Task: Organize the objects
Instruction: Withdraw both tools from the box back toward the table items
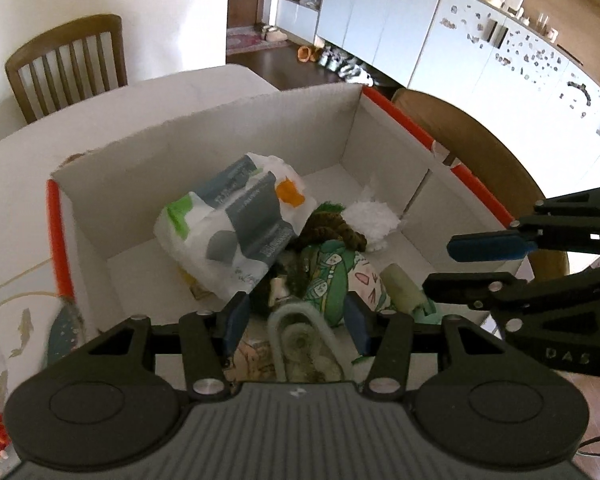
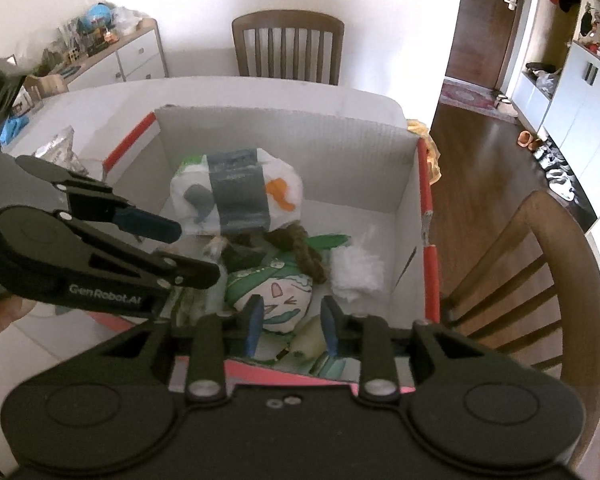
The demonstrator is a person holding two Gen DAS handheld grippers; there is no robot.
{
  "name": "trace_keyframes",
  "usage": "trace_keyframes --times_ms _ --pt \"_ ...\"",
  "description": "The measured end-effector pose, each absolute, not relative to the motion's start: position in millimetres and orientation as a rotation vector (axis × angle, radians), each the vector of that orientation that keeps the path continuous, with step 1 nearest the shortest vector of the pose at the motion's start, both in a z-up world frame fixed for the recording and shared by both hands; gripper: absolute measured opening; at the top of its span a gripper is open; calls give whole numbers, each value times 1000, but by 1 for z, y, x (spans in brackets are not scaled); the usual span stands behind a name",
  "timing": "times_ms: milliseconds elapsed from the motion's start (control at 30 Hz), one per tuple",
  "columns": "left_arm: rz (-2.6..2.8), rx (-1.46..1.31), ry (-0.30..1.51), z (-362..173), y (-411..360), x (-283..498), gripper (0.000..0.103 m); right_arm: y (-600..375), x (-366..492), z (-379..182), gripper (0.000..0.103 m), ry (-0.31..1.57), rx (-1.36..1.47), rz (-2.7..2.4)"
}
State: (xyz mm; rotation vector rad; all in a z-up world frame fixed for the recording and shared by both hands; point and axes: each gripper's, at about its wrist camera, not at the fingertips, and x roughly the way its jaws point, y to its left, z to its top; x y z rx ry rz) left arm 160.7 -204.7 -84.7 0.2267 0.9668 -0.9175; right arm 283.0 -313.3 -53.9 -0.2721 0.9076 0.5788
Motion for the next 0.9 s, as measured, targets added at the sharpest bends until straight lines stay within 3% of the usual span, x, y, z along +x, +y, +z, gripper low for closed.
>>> trace_keyframes --times_ms 633,833,900 --pt "-935 167 816 -22 -133 136 51 -301 240 0 32 805 -139 578" --pt "-945 167 781 -5 -104 132 52 -281 224 12 41 786 -97 591" --pt "-945 160 767 -1 -92 133 60 -273 218 15 45 780 -89 598"
